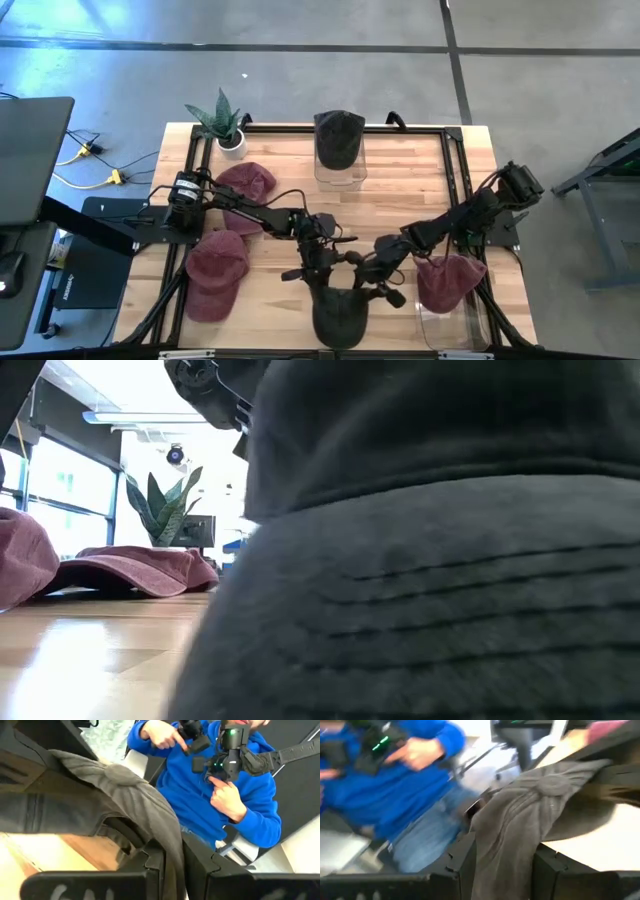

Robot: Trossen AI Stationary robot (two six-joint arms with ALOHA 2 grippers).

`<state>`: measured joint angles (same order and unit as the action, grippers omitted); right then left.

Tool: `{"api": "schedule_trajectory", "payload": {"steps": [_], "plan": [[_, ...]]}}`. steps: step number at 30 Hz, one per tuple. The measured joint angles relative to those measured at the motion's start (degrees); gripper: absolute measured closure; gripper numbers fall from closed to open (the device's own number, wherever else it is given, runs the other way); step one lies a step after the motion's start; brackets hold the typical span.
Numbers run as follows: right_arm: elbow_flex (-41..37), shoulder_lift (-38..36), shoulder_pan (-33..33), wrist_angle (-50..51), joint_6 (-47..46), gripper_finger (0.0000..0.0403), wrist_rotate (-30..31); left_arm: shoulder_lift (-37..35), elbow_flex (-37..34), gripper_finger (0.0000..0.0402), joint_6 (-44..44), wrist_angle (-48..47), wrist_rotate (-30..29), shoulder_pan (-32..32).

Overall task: Pick & Place hat
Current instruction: Put the black cap into the top transparent bin

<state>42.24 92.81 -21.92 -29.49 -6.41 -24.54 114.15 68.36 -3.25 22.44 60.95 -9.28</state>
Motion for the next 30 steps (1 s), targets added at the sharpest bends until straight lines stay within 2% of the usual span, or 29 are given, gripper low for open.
{"api": "schedule_trajectory", "payload": {"steps": [4,7,12,18,22,26,30], "plan": [[0.0,0.2,0.0,-1.2,-5.0,0.0272,8.1,0.0,0.0,0.0354,0.0,0.1,-0.2,0.0],[0.0,0.2,0.0,-1.3,-6.5,0.0272,11.4,0.0,0.0,0.0354,-0.5,0.0,-2.1,0.0],[0.0,0.2,0.0,-2.2,-6.7,0.0261,11.3,0.0,0.0,0.0354,-2.7,-0.4,-5.8,0.4],[0.0,0.2,0.0,-3.8,-7.9,0.0201,9.5,0.0,0.0,0.0354,-3.9,-1.8,-9.4,1.1],[0.0,0.2,0.0,-3.7,-9.7,0.0181,12.2,0.0,0.0,0.0354,-5.1,-1.7,-11.0,1.5],[0.0,0.2,0.0,-3.6,-10.7,0.0191,14.9,0.0,0.0,0.0354,-6.2,-1.8,-11.8,1.9],[0.0,0.2,0.0,-2.5,-11.6,0.0233,18.9,0.0,0.0,0.0354,-6.5,-2.3,-11.8,2.2]]}}
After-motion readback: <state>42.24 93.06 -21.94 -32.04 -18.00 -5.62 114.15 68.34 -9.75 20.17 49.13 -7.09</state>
